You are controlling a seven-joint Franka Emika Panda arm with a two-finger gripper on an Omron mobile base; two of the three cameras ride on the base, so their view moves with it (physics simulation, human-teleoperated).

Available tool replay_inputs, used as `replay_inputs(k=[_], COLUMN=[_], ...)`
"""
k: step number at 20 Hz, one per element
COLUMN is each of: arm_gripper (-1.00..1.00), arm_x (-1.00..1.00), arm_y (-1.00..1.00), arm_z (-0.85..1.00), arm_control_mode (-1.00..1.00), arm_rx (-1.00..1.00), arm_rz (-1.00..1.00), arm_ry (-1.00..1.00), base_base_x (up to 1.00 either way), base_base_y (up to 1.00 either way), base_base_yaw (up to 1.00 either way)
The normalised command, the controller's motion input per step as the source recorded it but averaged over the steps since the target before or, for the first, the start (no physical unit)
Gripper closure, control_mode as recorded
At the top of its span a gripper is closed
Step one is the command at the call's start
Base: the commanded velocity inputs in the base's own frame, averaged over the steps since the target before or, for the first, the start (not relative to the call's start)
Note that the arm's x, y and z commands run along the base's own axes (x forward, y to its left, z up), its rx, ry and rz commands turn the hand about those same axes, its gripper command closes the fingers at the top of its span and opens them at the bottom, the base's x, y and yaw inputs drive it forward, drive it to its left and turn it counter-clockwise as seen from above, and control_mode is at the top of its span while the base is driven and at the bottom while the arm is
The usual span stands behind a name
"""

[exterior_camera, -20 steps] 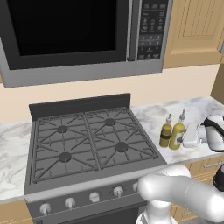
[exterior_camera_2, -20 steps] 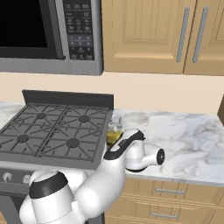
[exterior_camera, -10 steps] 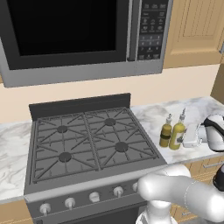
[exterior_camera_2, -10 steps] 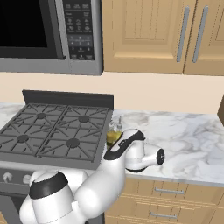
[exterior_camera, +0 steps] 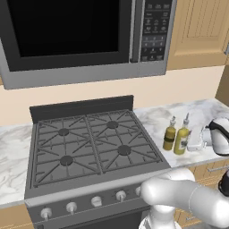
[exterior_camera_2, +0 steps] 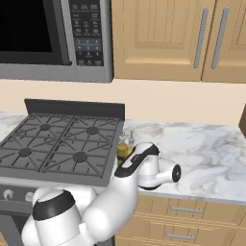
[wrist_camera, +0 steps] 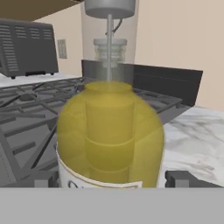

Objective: Take 2 condiments from the cabinet and move them on the counter near the stove.Make sure the condiments are lined up with each other, next to each other.

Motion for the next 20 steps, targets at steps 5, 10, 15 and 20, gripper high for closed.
replay_inputs(k=[5, 10, 15, 20], arm_gripper=[-1.0, -1.0, -1.0, -1.0], arm_x=[0.0, 0.0, 0.0, -0.08], arm_y=[0.01, 0.05, 0.02, 0.0], arm_z=[0.0, 0.0, 0.0, 0.0], arm_control_mode=[-1.0, -1.0, -1.0, -1.0], arm_rx=[0.0, 0.0, 0.0, 0.0], arm_rz=[0.0, 0.0, 0.0, 0.0], arm_ry=[-0.03, -0.02, -0.06, -0.02], base_base_x=[0.0, 0.0, 0.0, 0.0], base_base_y=[0.0, 0.0, 0.0, 0.0], base_base_yaw=[0.0, 0.0, 0.0, 0.0])
